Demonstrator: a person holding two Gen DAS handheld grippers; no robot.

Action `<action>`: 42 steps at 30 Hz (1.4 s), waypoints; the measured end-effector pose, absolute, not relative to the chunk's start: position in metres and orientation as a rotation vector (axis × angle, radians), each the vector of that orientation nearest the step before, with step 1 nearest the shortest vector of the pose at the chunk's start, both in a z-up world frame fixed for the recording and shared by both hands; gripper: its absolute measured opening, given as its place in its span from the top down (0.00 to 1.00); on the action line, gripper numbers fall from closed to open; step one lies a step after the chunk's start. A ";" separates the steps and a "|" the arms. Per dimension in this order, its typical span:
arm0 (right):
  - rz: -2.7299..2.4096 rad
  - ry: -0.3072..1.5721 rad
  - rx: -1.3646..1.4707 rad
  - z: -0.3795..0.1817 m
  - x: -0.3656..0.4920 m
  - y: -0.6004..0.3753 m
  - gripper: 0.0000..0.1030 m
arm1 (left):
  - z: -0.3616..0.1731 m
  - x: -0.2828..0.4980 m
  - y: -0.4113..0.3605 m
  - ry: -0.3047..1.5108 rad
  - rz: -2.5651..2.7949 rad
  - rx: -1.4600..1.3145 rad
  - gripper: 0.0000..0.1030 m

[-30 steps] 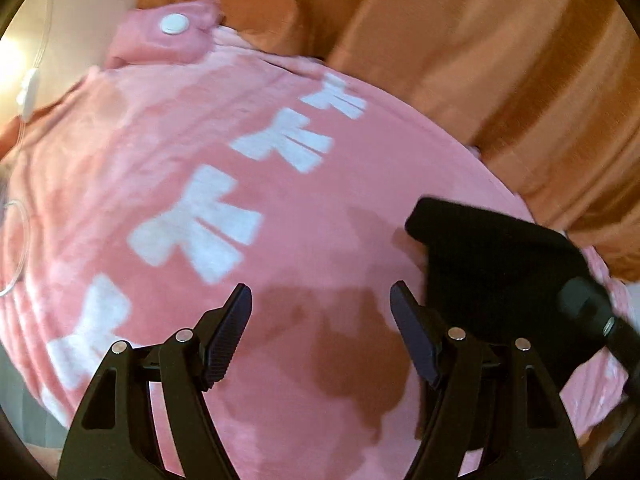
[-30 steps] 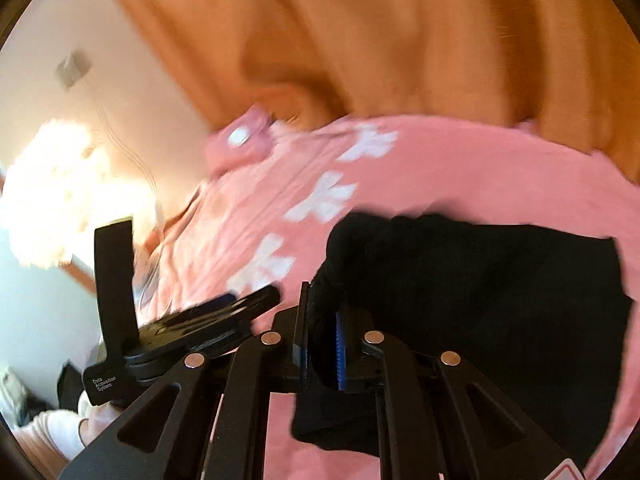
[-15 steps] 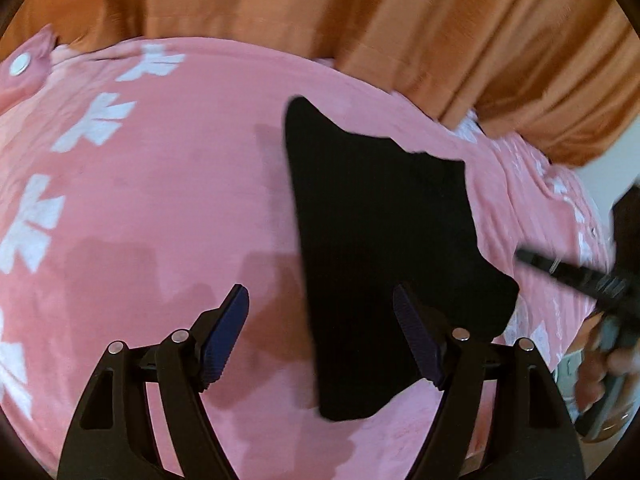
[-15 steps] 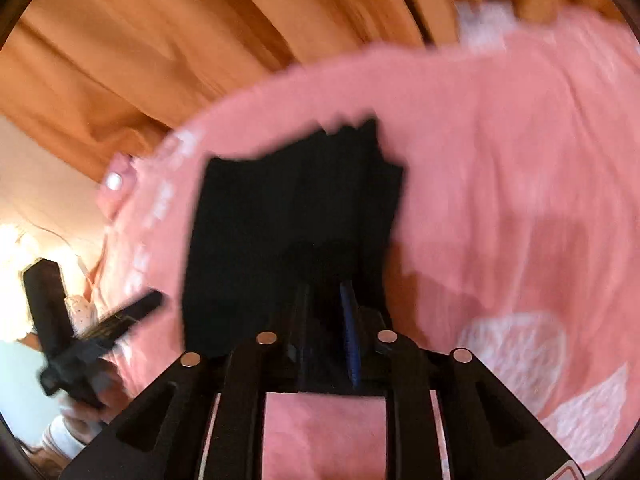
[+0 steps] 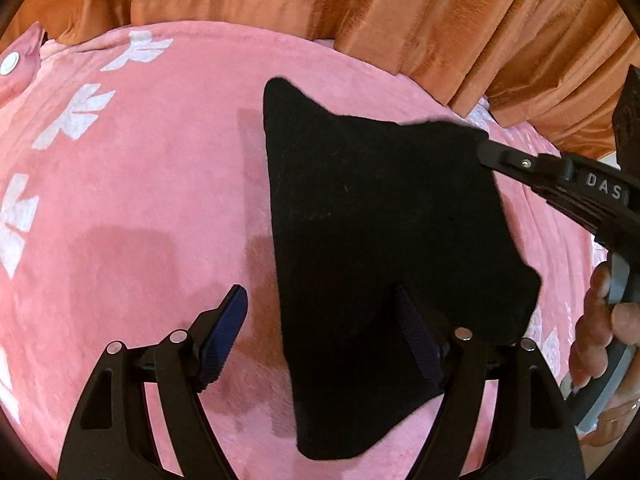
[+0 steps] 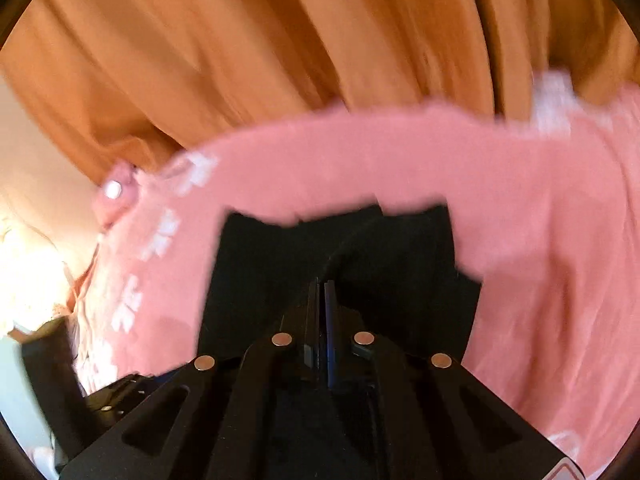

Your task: Fold small clothes

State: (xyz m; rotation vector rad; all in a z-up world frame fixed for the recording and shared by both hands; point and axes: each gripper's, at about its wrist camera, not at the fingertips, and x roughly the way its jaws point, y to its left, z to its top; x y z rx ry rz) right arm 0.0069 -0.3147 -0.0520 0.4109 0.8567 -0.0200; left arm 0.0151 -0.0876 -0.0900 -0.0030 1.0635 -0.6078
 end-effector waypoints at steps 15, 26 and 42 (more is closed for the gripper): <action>0.021 1.072 0.480 -0.098 -0.082 -0.308 0.56 | -0.082 -0.022 -0.071 1.103 -0.643 0.055 0.24; -0.004 1.145 0.391 -0.109 -0.101 -0.304 0.97 | -0.110 -0.032 -0.068 1.163 -0.661 0.150 0.53; -0.086 0.914 0.474 -0.051 -0.057 -0.337 0.40 | -0.048 0.011 -0.102 0.963 -0.625 0.034 0.22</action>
